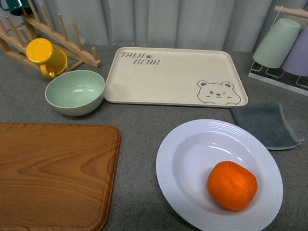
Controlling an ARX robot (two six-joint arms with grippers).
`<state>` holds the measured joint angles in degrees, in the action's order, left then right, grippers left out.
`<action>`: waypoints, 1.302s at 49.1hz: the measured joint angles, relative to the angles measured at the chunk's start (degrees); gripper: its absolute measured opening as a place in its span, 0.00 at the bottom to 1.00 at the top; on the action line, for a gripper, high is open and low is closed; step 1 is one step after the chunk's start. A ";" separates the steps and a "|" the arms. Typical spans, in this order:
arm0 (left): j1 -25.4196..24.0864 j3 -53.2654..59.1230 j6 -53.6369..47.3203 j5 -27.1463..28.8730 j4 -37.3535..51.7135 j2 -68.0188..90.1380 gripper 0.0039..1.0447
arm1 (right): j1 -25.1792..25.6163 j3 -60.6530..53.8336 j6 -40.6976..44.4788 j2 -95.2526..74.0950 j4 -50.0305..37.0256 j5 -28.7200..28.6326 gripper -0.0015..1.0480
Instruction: Place orange and plate with both arms
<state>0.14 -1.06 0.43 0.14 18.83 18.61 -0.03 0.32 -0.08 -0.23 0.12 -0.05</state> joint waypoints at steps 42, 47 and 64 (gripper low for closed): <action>0.00 -0.02 -0.02 -0.13 -18.80 -18.36 0.18 | 0.00 0.02 0.00 0.00 0.00 -0.02 0.91; 0.00 -0.02 -0.02 -0.13 -18.80 -18.36 0.38 | 0.00 0.00 0.00 0.00 0.00 -0.02 0.91; 0.00 -0.02 -0.13 -0.11 -18.80 -18.38 0.94 | 14.05 6.95 -1.38 -36.72 -2.86 -5.25 0.91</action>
<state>0.14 -1.08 0.30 0.03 0.03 0.23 14.02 7.27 -1.45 -36.95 -2.74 -5.30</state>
